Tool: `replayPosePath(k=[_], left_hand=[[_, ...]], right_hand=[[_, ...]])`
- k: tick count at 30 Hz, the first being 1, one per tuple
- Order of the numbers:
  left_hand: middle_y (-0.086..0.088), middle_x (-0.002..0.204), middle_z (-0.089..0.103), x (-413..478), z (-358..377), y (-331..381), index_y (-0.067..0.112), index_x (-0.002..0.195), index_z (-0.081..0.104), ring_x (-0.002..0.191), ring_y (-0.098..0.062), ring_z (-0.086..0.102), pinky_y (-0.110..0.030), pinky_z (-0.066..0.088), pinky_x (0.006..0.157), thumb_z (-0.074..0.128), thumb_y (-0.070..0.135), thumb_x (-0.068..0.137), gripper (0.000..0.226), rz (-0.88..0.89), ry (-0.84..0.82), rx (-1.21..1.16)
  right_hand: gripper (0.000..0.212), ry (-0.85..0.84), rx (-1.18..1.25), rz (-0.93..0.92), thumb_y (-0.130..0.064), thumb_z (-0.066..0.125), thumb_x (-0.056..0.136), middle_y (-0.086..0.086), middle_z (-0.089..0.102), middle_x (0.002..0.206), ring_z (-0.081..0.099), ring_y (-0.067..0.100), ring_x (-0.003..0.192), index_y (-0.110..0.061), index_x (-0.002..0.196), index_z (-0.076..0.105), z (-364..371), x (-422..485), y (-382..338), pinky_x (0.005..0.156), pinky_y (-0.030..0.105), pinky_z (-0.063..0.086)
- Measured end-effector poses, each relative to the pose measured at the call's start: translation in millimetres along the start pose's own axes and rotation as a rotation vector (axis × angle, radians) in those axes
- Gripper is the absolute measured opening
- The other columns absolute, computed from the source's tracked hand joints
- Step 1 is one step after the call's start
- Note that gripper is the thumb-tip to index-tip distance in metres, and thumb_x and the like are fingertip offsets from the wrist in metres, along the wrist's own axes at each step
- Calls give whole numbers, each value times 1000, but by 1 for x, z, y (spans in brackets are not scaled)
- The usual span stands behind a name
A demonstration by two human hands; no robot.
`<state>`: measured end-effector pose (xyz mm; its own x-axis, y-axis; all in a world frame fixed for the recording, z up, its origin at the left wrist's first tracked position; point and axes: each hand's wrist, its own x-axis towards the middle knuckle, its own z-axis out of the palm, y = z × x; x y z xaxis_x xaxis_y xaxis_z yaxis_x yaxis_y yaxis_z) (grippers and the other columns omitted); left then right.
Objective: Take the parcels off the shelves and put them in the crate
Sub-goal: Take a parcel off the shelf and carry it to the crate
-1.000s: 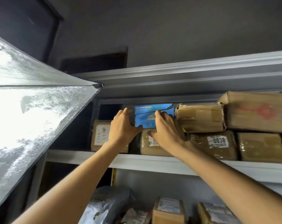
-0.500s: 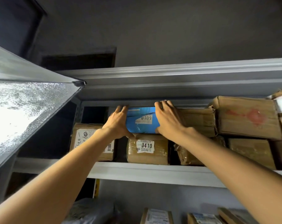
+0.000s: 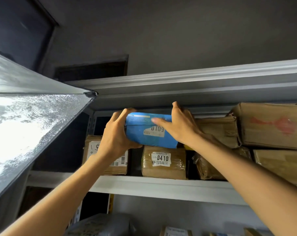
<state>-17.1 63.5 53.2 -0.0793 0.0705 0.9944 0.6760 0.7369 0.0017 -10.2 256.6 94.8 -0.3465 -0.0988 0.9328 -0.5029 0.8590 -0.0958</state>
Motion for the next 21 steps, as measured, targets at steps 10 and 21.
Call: replayPosePath(k=[10,21], left_hand=[[4,119,59,-50,-19,33,29,127,47,98,-17,64,-40,59,74,95,19,53,89,-14,150,-71],[22,121,61,-73,-28,64,36,144,31,86,3,69,-12,53,60,81,54,66,95,-398,91,-528]], right_hand=[[70,71,420,216,-67,50,85,2,59,108,60,27,103,-5,118,47,-30,-43,-15,70,28,40],[31,-44,962,294,-17,78,78,-6,72,100,68,9,86,-23,102,59,-10,-89,-1,72,30,58]])
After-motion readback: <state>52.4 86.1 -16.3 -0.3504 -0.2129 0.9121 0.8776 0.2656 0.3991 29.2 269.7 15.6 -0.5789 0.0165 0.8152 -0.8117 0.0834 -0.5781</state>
